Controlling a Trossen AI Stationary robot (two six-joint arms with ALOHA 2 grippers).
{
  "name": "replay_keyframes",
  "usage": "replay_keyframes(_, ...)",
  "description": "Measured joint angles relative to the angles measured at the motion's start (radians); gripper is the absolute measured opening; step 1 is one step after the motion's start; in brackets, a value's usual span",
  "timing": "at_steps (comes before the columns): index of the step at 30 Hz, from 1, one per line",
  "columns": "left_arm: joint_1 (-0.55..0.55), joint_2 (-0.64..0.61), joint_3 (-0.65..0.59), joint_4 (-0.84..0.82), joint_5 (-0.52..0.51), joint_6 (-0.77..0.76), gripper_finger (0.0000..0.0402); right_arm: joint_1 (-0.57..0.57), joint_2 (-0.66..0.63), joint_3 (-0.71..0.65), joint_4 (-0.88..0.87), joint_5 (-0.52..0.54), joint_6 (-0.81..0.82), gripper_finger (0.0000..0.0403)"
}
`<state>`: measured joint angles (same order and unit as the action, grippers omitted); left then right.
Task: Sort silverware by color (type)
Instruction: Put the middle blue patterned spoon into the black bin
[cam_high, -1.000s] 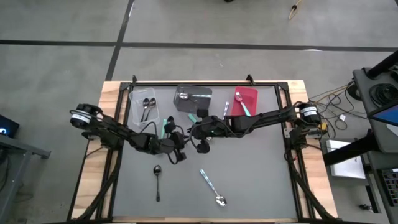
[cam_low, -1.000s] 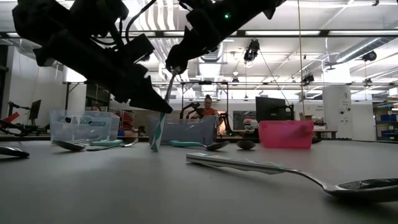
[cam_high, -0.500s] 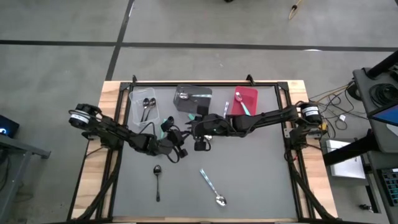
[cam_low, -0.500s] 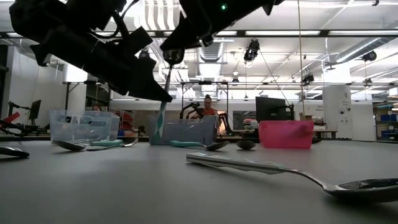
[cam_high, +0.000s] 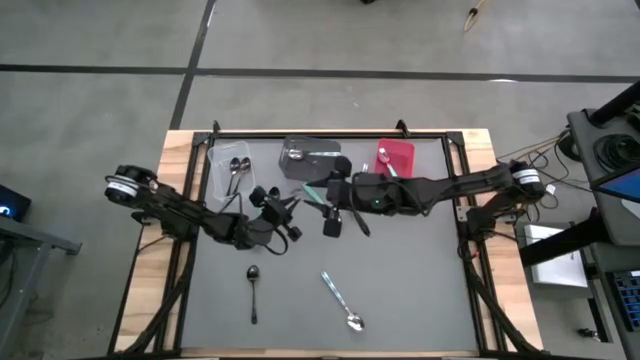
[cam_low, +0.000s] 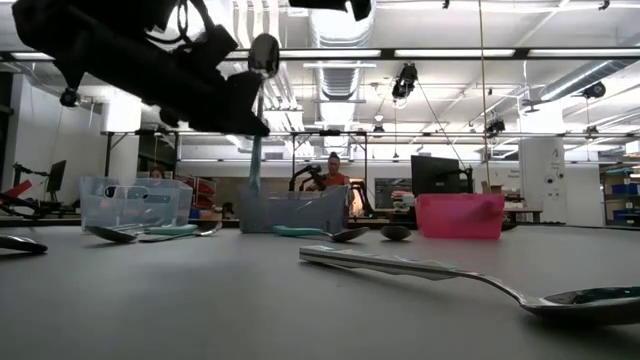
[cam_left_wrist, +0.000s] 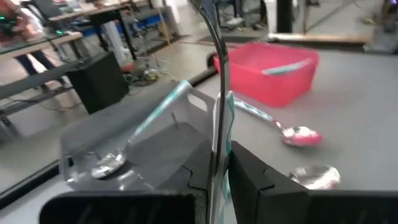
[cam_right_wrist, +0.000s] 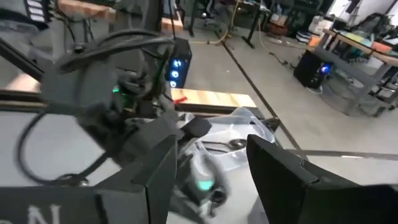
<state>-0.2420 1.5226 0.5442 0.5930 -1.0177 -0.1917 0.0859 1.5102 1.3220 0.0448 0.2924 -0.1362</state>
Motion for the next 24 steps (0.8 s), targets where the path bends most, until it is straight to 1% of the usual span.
replay_keyframes(2, 0.0, -0.018, 0.0, 0.001, -0.028, 0.011, 0.0014, 0.016, -0.002, -0.007, -0.001, 0.038, 0.041, 0.0184)
replay_keyframes(3, 0.0, -0.026, 0.0, 0.001, -0.034, 0.019, 0.0014, 0.025, 0.002, -0.013, 0.011, 0.083, 0.069, 0.0184)
replay_keyframes(6, 0.0, -0.047, 0.0, 0.001, -0.049, 0.039, 0.0014, 0.048, 0.041, -0.03, 0.06, 0.269, 0.165, 0.0184)
replay_keyframes(7, 0.0, -0.053, 0.0, 0.004, -0.049, 0.049, 0.0014, 0.054, 0.062, -0.031, 0.075, 0.311, 0.192, 0.0184)
replay_keyframes(10, 0.0, -0.07, 0.0, 0.009, -0.05, 0.06, 0.0014, 0.06, 0.139, -0.032, 0.135, 0.335, 0.251, 0.0185)
replay_keyframes(14, 0.0, -0.086, 0.0, 0.009, -0.049, 0.063, 0.0014, 0.061, 0.235, -0.026, 0.253, 0.34, 0.282, 0.0185)
replay_keyframes(16, -0.003, -0.086, 0.0, 0.009, -0.048, 0.073, 0.0014, 0.06, 0.273, -0.019, 0.311, 0.383, 0.275, 0.0184)
replay_keyframes(19, -0.013, -0.087, 0.0, 0.008, -0.047, 0.075, 0.0014, 0.06, 0.302, -0.008, 0.363, 0.447, 0.236, 0.0177)
replay_keyframes(24, -0.029, -0.087, 0.0, 0.016, -0.046, 0.075, 0.0014, 0.047, 0.331, 0.031, 0.393, 0.459, 0.217, 0.0149)
